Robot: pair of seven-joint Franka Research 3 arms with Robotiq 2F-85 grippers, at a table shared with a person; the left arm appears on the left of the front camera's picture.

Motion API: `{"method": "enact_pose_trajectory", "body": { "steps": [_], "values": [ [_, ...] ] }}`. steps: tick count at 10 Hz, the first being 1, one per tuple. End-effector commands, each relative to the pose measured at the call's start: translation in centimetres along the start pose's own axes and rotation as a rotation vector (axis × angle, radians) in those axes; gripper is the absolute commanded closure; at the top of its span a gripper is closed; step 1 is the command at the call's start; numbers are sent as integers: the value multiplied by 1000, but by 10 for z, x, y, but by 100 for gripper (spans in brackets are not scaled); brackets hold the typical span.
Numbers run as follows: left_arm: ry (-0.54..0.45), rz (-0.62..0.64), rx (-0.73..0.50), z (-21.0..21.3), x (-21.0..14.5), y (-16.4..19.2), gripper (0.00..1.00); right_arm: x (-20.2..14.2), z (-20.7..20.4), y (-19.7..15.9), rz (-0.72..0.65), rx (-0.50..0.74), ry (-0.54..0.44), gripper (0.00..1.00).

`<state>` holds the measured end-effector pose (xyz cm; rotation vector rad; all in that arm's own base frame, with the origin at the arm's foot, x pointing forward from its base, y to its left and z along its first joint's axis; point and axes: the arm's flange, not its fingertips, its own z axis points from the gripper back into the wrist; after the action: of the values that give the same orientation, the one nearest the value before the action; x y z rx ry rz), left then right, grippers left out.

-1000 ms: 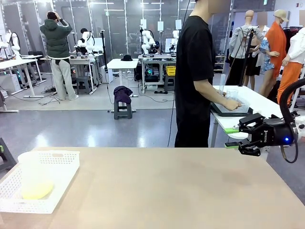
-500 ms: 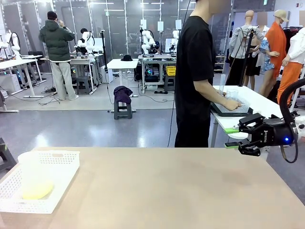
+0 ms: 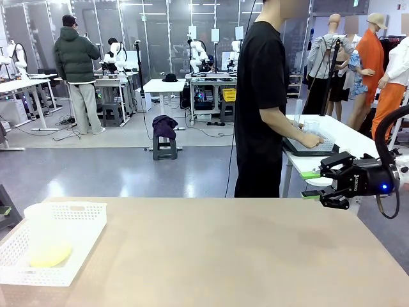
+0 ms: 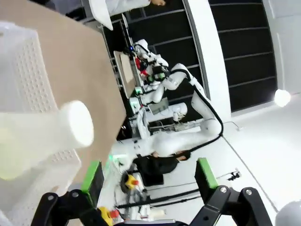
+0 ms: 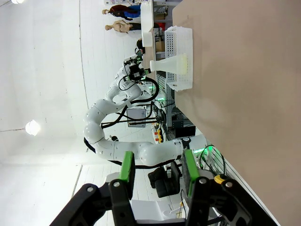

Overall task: Prepare the solutions needed for the experiment.
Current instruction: When the human places the Big flask in the center of the table, pick up the Big flask and place it in the left Organizing basket.

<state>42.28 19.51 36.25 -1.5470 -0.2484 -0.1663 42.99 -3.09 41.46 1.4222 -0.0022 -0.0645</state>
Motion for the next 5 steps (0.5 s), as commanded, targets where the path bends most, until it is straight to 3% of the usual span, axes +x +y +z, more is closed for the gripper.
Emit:
{"method": "enact_pose_trajectory", "body": {
  "steps": [1,5],
  "values": [
    [29,60,-13,14,0,0,0,-1,0,1,2,5,4,48],
    [11,67,-2,12,-5,5,0,-1,0,1,2,5,4,48]
  ]
}}
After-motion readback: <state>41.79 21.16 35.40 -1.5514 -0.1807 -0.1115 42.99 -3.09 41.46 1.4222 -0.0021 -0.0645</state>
